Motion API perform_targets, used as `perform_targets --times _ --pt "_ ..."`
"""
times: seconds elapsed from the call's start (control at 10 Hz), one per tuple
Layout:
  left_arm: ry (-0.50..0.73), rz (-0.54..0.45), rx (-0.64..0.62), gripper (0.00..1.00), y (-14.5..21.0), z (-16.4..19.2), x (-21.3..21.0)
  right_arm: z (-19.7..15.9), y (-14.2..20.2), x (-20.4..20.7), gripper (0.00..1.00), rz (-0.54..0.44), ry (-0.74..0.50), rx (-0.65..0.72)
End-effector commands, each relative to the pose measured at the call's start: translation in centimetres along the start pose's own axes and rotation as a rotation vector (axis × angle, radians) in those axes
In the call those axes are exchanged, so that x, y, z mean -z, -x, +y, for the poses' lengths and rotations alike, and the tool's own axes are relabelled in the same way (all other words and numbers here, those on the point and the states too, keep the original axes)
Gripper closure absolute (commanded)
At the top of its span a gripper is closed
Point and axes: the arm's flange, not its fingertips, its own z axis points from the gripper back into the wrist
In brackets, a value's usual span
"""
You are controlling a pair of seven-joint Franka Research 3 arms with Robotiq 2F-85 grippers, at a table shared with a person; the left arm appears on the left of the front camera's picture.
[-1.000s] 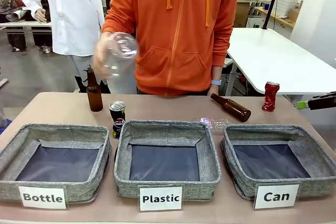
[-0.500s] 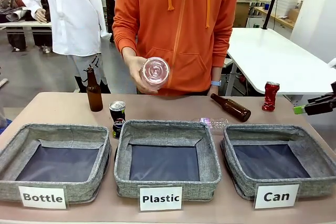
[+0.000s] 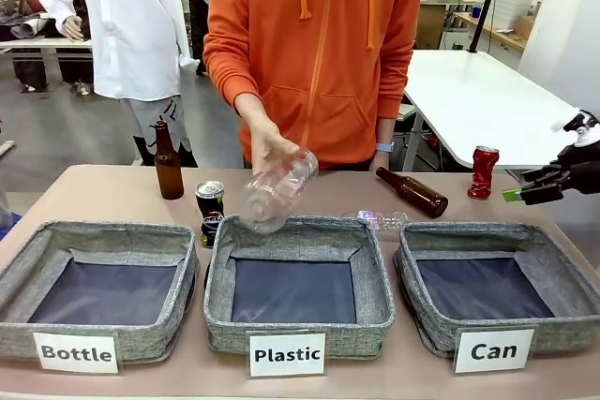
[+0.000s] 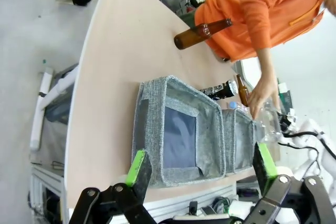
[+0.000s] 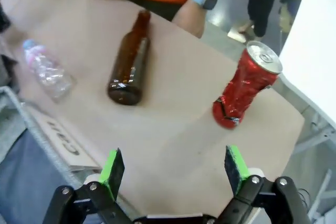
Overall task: Sort the can waste into the basket.
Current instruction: Pick up the can waste from the table and place it in the right Fabric basket.
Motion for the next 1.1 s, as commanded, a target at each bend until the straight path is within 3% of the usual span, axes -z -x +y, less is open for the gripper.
perform_targets --times 0.0,0.6,1.0 --pt "0.018 -0.013 0.018 0.00 -0.2 0.0 -0.1 -2.6 1.5 2.3 0.00 -0.079 0.036 -0.033" --pt "0.018 -0.013 0.018 0.00 -0.2 0.0 -0.1 -7.9 3.7 8.0 0.00 -0.215 -0.036 0.046" --pt "0.018 -0.013 0.018 0.00 -0.2 0.0 -0.1 -8.4 3.6 10.9 0.00 -0.265 -0.044 0.049"
